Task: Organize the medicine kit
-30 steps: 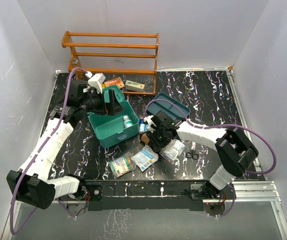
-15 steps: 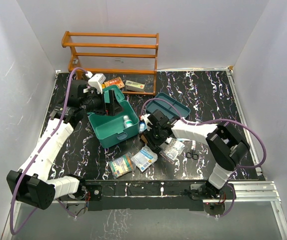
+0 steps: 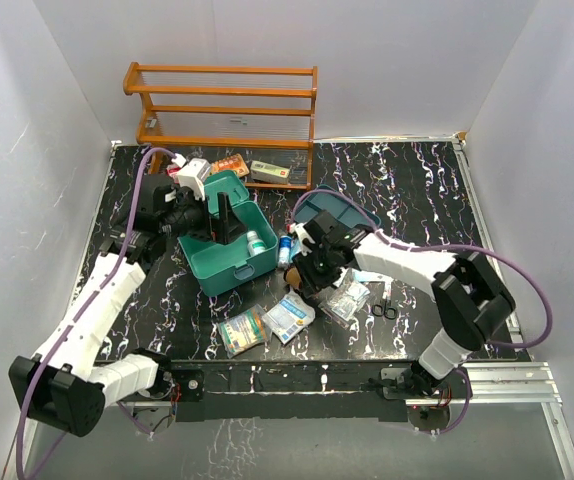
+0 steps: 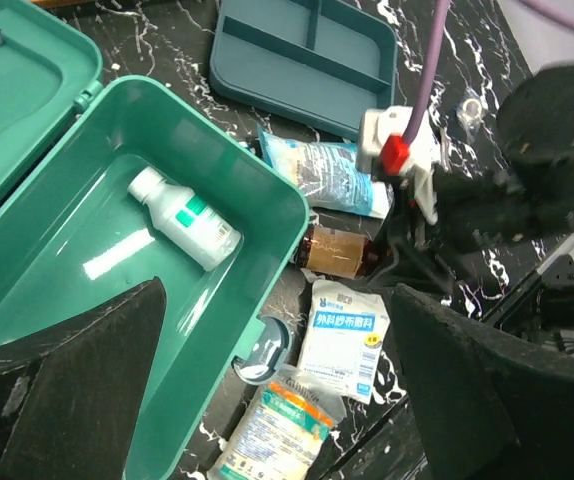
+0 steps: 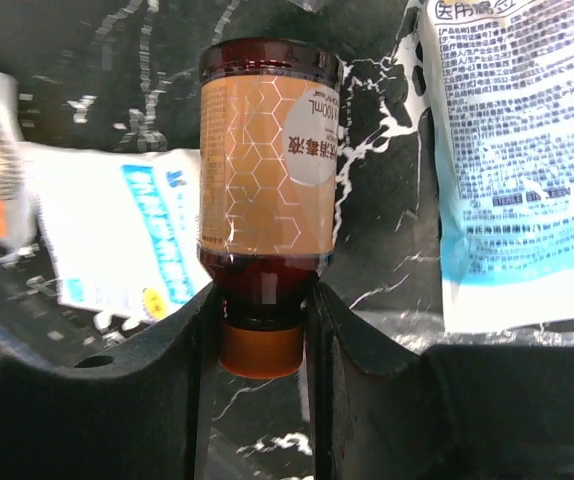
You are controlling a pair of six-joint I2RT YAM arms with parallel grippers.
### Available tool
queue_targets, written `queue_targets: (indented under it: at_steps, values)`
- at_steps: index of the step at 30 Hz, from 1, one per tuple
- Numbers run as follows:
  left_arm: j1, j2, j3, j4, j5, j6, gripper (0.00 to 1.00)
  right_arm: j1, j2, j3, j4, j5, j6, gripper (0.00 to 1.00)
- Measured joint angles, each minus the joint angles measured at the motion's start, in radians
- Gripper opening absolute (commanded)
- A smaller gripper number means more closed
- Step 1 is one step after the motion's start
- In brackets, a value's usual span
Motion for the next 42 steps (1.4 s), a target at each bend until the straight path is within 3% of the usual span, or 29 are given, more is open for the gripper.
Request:
queue_targets:
  at_steps: [14,21,31,36,42]
  values:
    - [-0.091,-0.152,-0.250,0.293,0.196,0.241,0.92,-0.041,-0.186,0.077,-0.147,-0.310,0.352,0.03]
    - [-0.206,-0.139,-0.266,0.264,0.282,0.447,0.92,-0.042,-0.204,0.106,-0.170,-0.405,0.433,0.04]
    - [-0.383,-0.078,-0.277,0.190,0.251,0.748,0.89,-0.042,-0.217,0.113,-0.204,-0.529,0.444,0.04]
    - [-0.422,-0.058,-0.298,0.219,0.239,0.824,0.81,-0.042,-0.217,0.113,-0.206,-0.558,0.453,0.04]
    - [-0.441,0.004,-0.298,0.230,0.238,0.879,0.65,-0.042,-0.215,0.113,-0.206,-0.584,0.471,0.05]
